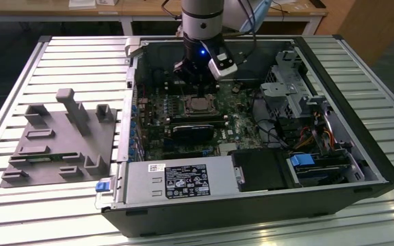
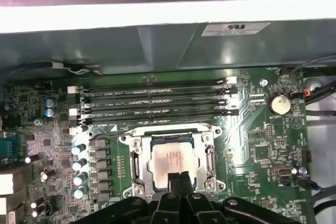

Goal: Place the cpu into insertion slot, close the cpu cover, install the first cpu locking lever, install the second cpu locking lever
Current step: 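Close the cpu cover, then install the first cpu locking lever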

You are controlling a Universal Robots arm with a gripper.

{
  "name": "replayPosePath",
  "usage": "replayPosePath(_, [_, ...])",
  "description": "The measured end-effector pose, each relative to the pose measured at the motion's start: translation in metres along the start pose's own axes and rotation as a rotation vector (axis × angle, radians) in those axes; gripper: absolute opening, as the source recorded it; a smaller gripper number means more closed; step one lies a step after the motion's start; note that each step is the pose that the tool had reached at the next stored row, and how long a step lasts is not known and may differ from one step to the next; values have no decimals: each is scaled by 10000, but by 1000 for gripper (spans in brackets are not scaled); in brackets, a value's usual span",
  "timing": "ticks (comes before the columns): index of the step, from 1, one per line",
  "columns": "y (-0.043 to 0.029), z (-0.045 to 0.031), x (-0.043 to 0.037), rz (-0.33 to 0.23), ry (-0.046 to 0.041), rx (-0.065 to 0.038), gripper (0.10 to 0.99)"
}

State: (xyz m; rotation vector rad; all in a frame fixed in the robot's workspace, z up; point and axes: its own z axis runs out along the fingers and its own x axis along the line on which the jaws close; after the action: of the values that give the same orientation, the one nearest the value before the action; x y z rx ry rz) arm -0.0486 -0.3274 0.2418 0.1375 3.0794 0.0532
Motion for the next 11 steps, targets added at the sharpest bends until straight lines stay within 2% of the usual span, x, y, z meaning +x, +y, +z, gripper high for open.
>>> replayPosePath(11, [0,-10,-1,0,0,0,102])
